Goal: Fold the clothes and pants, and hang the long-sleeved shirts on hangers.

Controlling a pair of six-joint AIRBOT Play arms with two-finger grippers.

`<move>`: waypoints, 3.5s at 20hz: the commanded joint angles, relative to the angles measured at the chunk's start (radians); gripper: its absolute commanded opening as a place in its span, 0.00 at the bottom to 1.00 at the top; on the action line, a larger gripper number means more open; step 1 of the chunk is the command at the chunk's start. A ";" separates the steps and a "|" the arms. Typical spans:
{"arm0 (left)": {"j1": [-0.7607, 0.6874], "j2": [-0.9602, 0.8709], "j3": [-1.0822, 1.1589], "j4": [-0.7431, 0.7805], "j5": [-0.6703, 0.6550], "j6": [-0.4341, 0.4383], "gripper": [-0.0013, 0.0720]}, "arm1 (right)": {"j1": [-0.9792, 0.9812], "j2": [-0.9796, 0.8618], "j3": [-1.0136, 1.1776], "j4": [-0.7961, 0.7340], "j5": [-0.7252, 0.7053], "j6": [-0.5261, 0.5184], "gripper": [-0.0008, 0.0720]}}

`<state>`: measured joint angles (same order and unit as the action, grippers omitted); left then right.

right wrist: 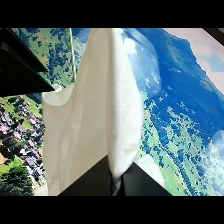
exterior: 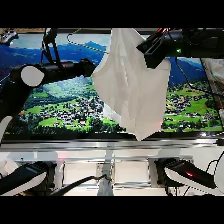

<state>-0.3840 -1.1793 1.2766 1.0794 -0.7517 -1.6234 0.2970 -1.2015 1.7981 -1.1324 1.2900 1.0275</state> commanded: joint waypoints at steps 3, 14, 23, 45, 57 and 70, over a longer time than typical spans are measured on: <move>-0.002 0.020 0.000 0.000 -0.010 0.029 0.77 | 0.001 0.000 0.000 0.000 -0.001 0.000 0.04; -0.002 -0.071 0.000 0.000 -0.012 0.046 0.66 | 0.001 0.001 0.000 0.003 0.001 0.000 0.04; 0.025 -0.112 0.000 -0.077 0.135 0.150 0.03 | 0.001 0.000 0.000 0.011 0.020 0.000 0.04; 0.143 -0.007 0.076 -0.063 0.286 0.340 0.03 | 0.001 -0.006 0.000 -0.152 0.146 -0.006 0.04; -0.048 0.206 0.082 -0.001 0.088 0.427 0.65 | 0.000 -0.030 0.061 -0.292 -0.105 0.134 0.04; -0.050 0.206 0.080 -0.013 0.027 0.416 0.62 | -0.357 0.047 0.082 -0.822 -0.213 0.606 0.04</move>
<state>-0.4339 -0.9733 1.3575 1.0649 -0.7067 -1.2053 0.0307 -1.1793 1.8702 -1.8660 1.0878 1.5719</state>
